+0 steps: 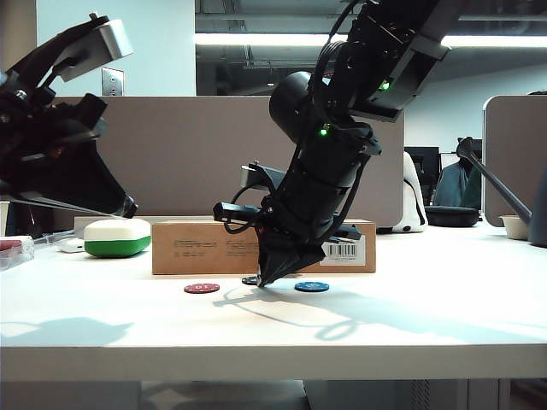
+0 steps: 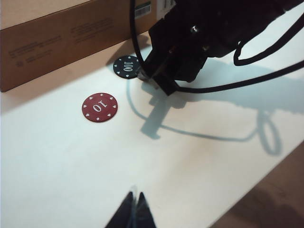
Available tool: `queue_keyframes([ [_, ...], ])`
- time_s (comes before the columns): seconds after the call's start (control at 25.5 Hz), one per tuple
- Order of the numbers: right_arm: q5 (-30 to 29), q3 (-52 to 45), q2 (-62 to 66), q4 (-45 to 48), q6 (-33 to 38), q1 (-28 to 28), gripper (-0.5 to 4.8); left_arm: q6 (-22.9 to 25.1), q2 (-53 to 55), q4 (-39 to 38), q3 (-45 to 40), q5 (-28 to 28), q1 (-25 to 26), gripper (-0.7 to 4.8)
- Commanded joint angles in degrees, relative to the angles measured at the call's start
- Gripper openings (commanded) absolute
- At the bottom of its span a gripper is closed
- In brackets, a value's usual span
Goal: Push the chip with the highest value in the row forward next to the rectangular box.
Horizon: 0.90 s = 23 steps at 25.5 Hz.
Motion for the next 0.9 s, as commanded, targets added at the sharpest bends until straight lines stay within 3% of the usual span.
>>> queue_keyframes([
  [0.04,1.4,-0.4,0.8,-0.9,1.3,-0.1,-0.06,0.0,-0.2,0.7,0.2,0.2,-0.1,-0.05],
  [0.43,-1.0,0.0,3.0,1.1,4.8,-0.2,-0.06,0.0,-0.2,0.7,0.2,0.2,-0.1,-0.05],
  [0.9,0.3,0.1,3.7,4.3,8.9,-0.1,-0.06,0.0,-0.2,0.7,0.2,0.2,-0.1,-0.05],
])
